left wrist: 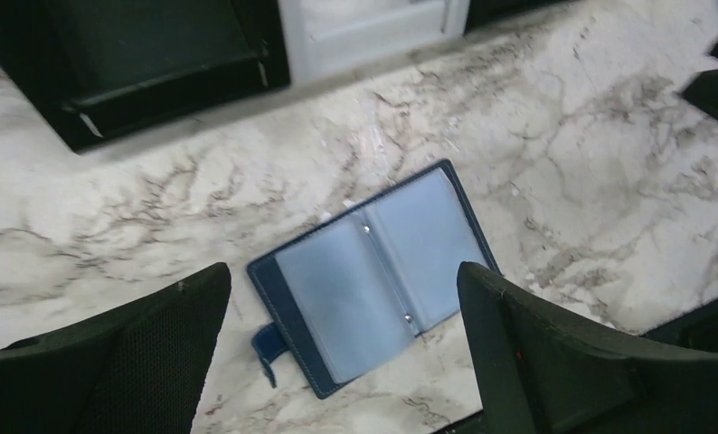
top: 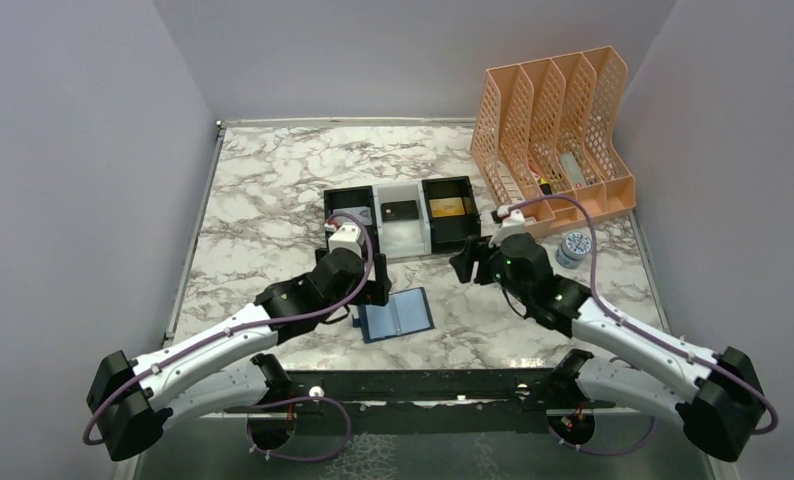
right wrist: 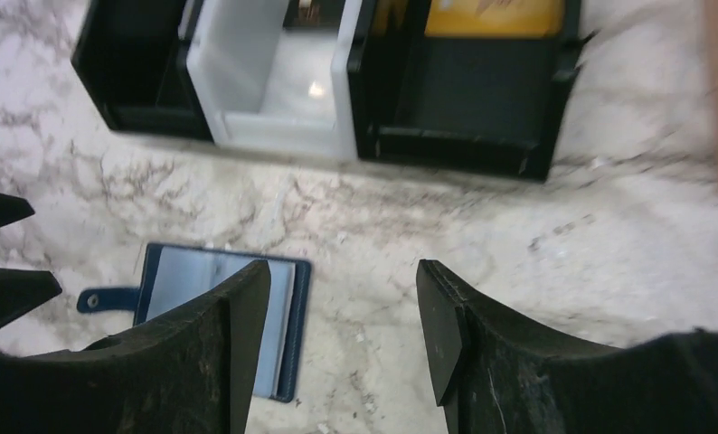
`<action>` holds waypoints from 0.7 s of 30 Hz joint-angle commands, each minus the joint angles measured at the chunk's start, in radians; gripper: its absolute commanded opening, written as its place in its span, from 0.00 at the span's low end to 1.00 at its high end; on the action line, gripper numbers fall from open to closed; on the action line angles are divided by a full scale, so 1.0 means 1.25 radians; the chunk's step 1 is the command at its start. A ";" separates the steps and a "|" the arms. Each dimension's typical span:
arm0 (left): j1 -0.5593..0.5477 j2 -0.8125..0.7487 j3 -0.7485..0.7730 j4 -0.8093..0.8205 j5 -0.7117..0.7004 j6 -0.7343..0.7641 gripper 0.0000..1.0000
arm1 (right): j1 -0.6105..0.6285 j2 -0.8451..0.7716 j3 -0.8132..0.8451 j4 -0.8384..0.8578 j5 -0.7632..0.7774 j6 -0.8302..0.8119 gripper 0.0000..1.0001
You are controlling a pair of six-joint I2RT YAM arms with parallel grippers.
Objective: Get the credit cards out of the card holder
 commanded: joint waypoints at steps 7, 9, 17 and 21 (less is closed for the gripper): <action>0.195 0.005 0.168 -0.143 -0.144 0.089 0.99 | 0.002 -0.225 -0.005 0.142 0.282 -0.254 0.67; 0.253 -0.009 0.182 -0.149 -0.124 0.094 0.99 | 0.002 -0.229 -0.009 0.163 0.340 -0.268 0.76; 0.378 -0.027 0.229 -0.193 -0.130 0.127 0.99 | -0.198 -0.147 0.052 0.083 0.149 -0.171 0.87; 0.377 -0.056 0.213 -0.197 -0.186 0.099 0.99 | -0.300 -0.115 0.113 0.046 0.008 -0.206 0.87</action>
